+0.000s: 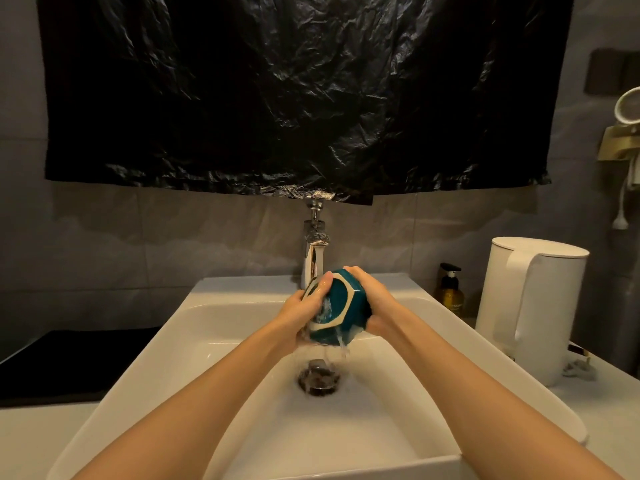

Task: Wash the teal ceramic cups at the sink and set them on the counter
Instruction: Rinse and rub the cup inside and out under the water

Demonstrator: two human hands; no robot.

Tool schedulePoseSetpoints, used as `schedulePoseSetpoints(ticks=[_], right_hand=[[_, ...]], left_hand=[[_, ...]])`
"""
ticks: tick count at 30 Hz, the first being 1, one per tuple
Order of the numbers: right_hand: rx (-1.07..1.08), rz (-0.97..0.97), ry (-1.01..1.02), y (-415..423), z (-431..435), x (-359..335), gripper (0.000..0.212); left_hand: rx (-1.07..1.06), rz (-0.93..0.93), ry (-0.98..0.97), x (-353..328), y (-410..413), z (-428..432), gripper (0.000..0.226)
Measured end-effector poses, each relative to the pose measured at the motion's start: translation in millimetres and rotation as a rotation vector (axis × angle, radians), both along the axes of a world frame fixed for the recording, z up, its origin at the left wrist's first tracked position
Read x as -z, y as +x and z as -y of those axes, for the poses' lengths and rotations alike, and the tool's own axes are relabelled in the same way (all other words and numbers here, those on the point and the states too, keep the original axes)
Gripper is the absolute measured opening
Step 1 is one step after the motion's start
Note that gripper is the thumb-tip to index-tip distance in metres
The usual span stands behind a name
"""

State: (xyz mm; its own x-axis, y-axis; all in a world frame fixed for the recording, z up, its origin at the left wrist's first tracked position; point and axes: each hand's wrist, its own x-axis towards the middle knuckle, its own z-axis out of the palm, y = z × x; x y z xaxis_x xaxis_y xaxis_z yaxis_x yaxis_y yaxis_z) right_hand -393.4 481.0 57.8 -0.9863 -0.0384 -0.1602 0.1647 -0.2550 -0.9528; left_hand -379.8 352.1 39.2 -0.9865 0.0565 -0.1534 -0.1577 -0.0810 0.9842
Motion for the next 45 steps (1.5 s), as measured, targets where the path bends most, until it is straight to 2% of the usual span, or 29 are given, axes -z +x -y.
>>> schedulePoseSetpoints(ticks=[4, 8, 11, 15, 17, 19, 22, 27, 31, 33, 38, 45], right_hand=[[0.018, -0.019, 0.029, 1.7, 8.9, -0.9, 0.024], [0.107, 0.017, -0.001, -0.1, 11.5, 2.8, 0.028], [0.130, 0.048, -0.034, 0.4, 11.8, 4.4, 0.025], [0.044, 0.106, -0.089, 4.1, 8.5, 2.1, 0.023], [0.022, 0.112, -0.105, 3.9, 8.1, 1.8, 0.021], [0.025, 0.093, -0.091, 2.8, 10.1, 3.0, 0.018], [0.034, 0.069, -0.075, 0.1, 13.7, 3.5, 0.016], [0.039, 0.065, -0.038, 2.2, 13.5, 4.2, 0.020], [0.054, 0.077, -0.066, 3.4, 8.7, 1.6, 0.017], [0.063, 0.070, -0.048, 2.4, 7.8, 1.4, 0.016], [0.076, -0.004, -0.006, -0.4, 12.7, 2.4, 0.016], [0.061, -0.042, 0.039, 0.5, 13.7, 1.7, 0.022]], left_hand=[[0.007, -0.051, -0.008, 3.9, -1.5, 5.1, 0.069], [0.060, -0.179, -0.223, 1.5, -1.2, 7.9, 0.090], [0.095, -0.224, -0.267, -0.5, 1.1, 10.8, 0.073], [0.180, -0.153, -0.175, -0.5, 1.2, 23.6, 0.048], [0.142, -0.127, -0.077, 1.8, -0.6, 23.8, 0.040], [0.037, -0.102, -0.039, 0.9, 0.7, 19.0, 0.038], [-0.046, -0.081, -0.078, -1.4, 1.9, 14.0, 0.043], [0.059, -0.118, -0.152, 0.1, -0.6, 14.4, 0.051], [0.222, -0.113, 0.000, -0.6, -2.5, 22.4, 0.037], [0.223, -0.100, 0.015, 0.9, -1.6, 20.4, 0.031], [0.004, -0.082, 0.002, -1.3, 2.2, 7.8, 0.043], [-0.063, -0.123, -0.031, 1.9, -1.4, 6.4, 0.058]])
